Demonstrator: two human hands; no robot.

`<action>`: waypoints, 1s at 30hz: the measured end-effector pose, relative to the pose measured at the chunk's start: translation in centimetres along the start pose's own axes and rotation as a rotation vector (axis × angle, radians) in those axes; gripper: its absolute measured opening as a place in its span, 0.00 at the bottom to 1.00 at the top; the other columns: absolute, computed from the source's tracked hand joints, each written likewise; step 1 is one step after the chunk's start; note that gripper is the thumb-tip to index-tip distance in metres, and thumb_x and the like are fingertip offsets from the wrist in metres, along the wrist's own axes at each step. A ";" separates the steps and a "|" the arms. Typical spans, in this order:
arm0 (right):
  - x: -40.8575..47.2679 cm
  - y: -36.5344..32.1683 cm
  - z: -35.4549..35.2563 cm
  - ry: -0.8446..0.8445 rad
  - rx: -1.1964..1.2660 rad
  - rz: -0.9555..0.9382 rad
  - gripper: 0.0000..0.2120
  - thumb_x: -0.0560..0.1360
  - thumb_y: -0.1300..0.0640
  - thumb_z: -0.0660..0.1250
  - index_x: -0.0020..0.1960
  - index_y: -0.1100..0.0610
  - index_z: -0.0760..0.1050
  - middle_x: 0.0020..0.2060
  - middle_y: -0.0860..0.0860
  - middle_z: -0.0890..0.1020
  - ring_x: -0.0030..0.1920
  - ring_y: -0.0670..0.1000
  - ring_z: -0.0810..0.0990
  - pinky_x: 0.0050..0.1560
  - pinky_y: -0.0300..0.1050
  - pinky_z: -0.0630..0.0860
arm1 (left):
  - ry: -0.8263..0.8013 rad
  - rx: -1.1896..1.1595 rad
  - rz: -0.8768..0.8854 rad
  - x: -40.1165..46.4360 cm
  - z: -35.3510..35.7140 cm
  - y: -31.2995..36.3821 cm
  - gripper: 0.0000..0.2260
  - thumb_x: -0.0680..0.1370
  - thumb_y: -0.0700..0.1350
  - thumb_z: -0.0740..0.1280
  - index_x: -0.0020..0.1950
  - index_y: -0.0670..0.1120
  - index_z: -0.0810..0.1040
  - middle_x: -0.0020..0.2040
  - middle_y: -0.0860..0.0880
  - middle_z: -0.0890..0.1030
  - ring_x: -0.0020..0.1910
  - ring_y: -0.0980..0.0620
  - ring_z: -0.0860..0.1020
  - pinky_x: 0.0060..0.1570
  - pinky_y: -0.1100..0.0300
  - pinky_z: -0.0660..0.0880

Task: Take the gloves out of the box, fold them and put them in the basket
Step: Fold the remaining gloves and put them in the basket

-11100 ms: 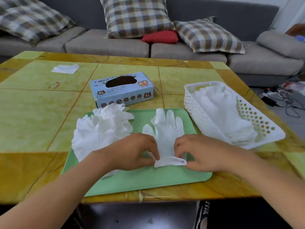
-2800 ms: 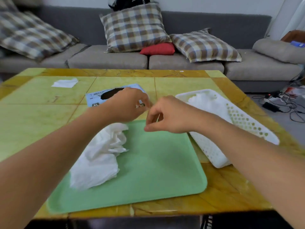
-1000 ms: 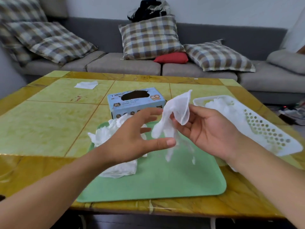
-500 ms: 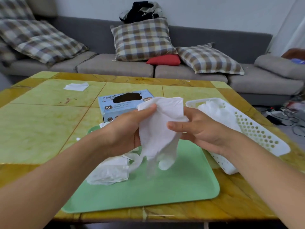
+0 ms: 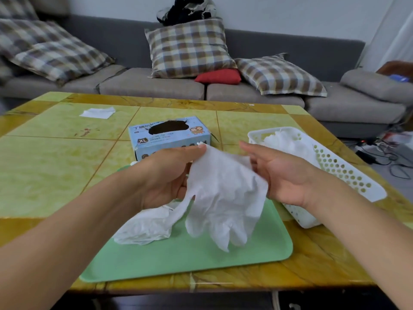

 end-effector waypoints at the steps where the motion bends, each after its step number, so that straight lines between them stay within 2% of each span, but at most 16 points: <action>1: 0.0 0.3 -0.1 -0.028 -0.033 0.037 0.20 0.74 0.48 0.70 0.58 0.62 0.83 0.47 0.56 0.85 0.46 0.54 0.83 0.48 0.48 0.82 | 0.000 -0.024 -0.020 0.0 0.1 -0.2 0.11 0.83 0.49 0.63 0.58 0.44 0.80 0.48 0.39 0.85 0.37 0.45 0.81 0.28 0.57 0.80; 3: 0.1 1.0 -0.4 -0.059 -0.112 0.103 0.16 0.70 0.51 0.73 0.52 0.60 0.85 0.46 0.56 0.84 0.44 0.53 0.83 0.50 0.50 0.82 | 0.000 -0.033 -0.074 0.1 0.0 -0.6 0.09 0.84 0.47 0.62 0.58 0.44 0.78 0.42 0.42 0.84 0.32 0.47 0.82 0.24 0.57 0.79; 5: 0.1 1.5 -1.0 -0.087 -0.151 0.163 0.19 0.68 0.55 0.76 0.56 0.62 0.84 0.53 0.58 0.84 0.50 0.54 0.83 0.56 0.52 0.80 | -0.042 -0.004 -0.179 0.2 -0.1 -0.9 0.09 0.84 0.47 0.61 0.56 0.43 0.77 0.38 0.42 0.83 0.27 0.47 0.82 0.22 0.58 0.78; 7: 0.1 1.9 -1.6 -0.143 -0.172 0.215 0.22 0.66 0.55 0.80 0.58 0.62 0.84 0.55 0.59 0.84 0.51 0.55 0.83 0.52 0.51 0.82 | -0.121 0.073 -0.275 0.2 -0.2 -1.3 0.13 0.84 0.48 0.60 0.52 0.40 0.78 0.35 0.42 0.82 0.24 0.46 0.81 0.20 0.60 0.76; 9: 0.4 2.1 -2.0 -0.201 -0.198 0.246 0.17 0.70 0.56 0.77 0.57 0.61 0.84 0.52 0.58 0.85 0.47 0.54 0.85 0.44 0.48 0.84 | -0.144 0.147 -0.308 0.4 -0.3 -1.6 0.15 0.84 0.50 0.59 0.52 0.39 0.78 0.33 0.42 0.82 0.24 0.46 0.80 0.21 0.60 0.76; 13: 2.0 2.8 -2.2 -0.182 -0.225 0.249 0.20 0.72 0.58 0.73 0.63 0.63 0.81 0.58 0.59 0.84 0.50 0.54 0.84 0.55 0.50 0.80 | -0.086 0.271 -0.271 1.7 -0.7 -2.2 0.14 0.84 0.50 0.61 0.51 0.41 0.79 0.35 0.45 0.83 0.28 0.49 0.81 0.27 0.60 0.77; 16: 3.1 1.9 -1.3 -0.046 -0.270 0.103 0.18 0.71 0.60 0.73 0.60 0.60 0.81 0.55 0.57 0.86 0.48 0.52 0.85 0.50 0.48 0.83 | 0.094 0.342 -0.006 2.9 -0.6 -2.0 0.13 0.84 0.50 0.61 0.48 0.45 0.81 0.44 0.43 0.86 0.38 0.49 0.83 0.45 0.54 0.81; 18: 3.2 -0.4 -1.2 0.091 -0.280 -0.214 0.11 0.71 0.63 0.73 0.54 0.57 0.82 0.48 0.52 0.87 0.45 0.50 0.85 0.45 0.44 0.84 | 0.138 0.355 0.302 3.0 0.0 -0.3 0.17 0.84 0.54 0.61 0.50 0.44 0.83 0.48 0.40 0.85 0.44 0.49 0.82 0.54 0.45 0.80; 20: 1.8 -3.6 -1.0 0.171 -0.278 -0.614 0.10 0.70 0.66 0.74 0.51 0.58 0.82 0.46 0.50 0.88 0.47 0.50 0.86 0.48 0.43 0.81 | 0.070 0.398 0.622 2.1 0.7 2.0 0.18 0.83 0.54 0.60 0.56 0.42 0.82 0.54 0.33 0.81 0.48 0.41 0.80 0.59 0.34 0.74; 22: -0.5 -5.8 -0.5 0.157 -0.352 -0.874 0.11 0.67 0.64 0.76 0.49 0.59 0.82 0.44 0.48 0.87 0.48 0.49 0.85 0.52 0.43 0.81 | -0.008 0.495 0.850 0.9 1.1 3.7 0.17 0.85 0.50 0.59 0.58 0.38 0.80 0.53 0.33 0.80 0.49 0.37 0.79 0.57 0.36 0.74; 23: -1.1 -6.1 -0.5 0.154 -0.413 -0.915 0.11 0.66 0.63 0.76 0.47 0.58 0.81 0.42 0.47 0.86 0.47 0.47 0.85 0.52 0.43 0.81 | -0.017 0.543 0.903 0.6 1.0 4.0 0.16 0.85 0.48 0.59 0.58 0.39 0.81 0.53 0.35 0.81 0.48 0.40 0.80 0.58 0.40 0.74; 24: -1.3 -5.8 -0.7 0.158 -0.479 -0.905 0.11 0.65 0.64 0.76 0.47 0.58 0.81 0.41 0.48 0.86 0.46 0.47 0.84 0.52 0.44 0.82 | -0.017 0.588 0.926 0.4 0.8 3.9 0.14 0.85 0.46 0.59 0.58 0.43 0.82 0.52 0.41 0.83 0.48 0.44 0.80 0.51 0.48 0.75; 25: -0.9 -5.0 -1.2 0.170 -0.538 -0.852 0.13 0.66 0.67 0.76 0.49 0.58 0.81 0.41 0.49 0.86 0.45 0.47 0.84 0.51 0.45 0.83 | -0.026 0.646 0.914 0.4 0.5 3.4 0.13 0.85 0.46 0.59 0.60 0.48 0.83 0.52 0.49 0.85 0.49 0.52 0.82 0.49 0.59 0.77; 28: 0.9 -1.6 -2.6 0.193 -0.790 -0.586 0.24 0.70 0.80 0.69 0.55 0.54 0.81 0.42 0.53 0.87 0.45 0.52 0.86 0.53 0.58 0.82 | -0.131 0.887 0.720 1.9 -1.0 -0.2 0.13 0.83 0.51 0.60 0.62 0.56 0.82 0.47 0.59 0.85 0.44 0.57 0.82 0.49 0.56 0.79; 29: 1.3 -0.3 -3.0 0.164 -0.901 -0.502 0.24 0.71 0.80 0.67 0.55 0.55 0.82 0.43 0.53 0.87 0.46 0.53 0.86 0.55 0.60 0.81 | -0.186 0.972 0.655 2.4 -1.6 -1.6 0.13 0.83 0.52 0.60 0.62 0.58 0.82 0.45 0.58 0.85 0.42 0.55 0.82 0.48 0.55 0.80; 30: 1.6 0.8 -3.4 0.115 -1.013 -0.442 0.22 0.72 0.78 0.67 0.54 0.55 0.83 0.44 0.51 0.87 0.47 0.51 0.85 0.56 0.58 0.80 | -0.243 1.038 0.610 2.8 -2.1 -3.0 0.12 0.84 0.50 0.61 0.62 0.58 0.82 0.48 0.56 0.85 0.45 0.54 0.83 0.53 0.53 0.80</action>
Point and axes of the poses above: each hand's wrist, its own x-axis towards the middle knuckle, its own z-axis out of the palm, y = z × x, the point moved 2 cm from there along x, towards the middle knuckle
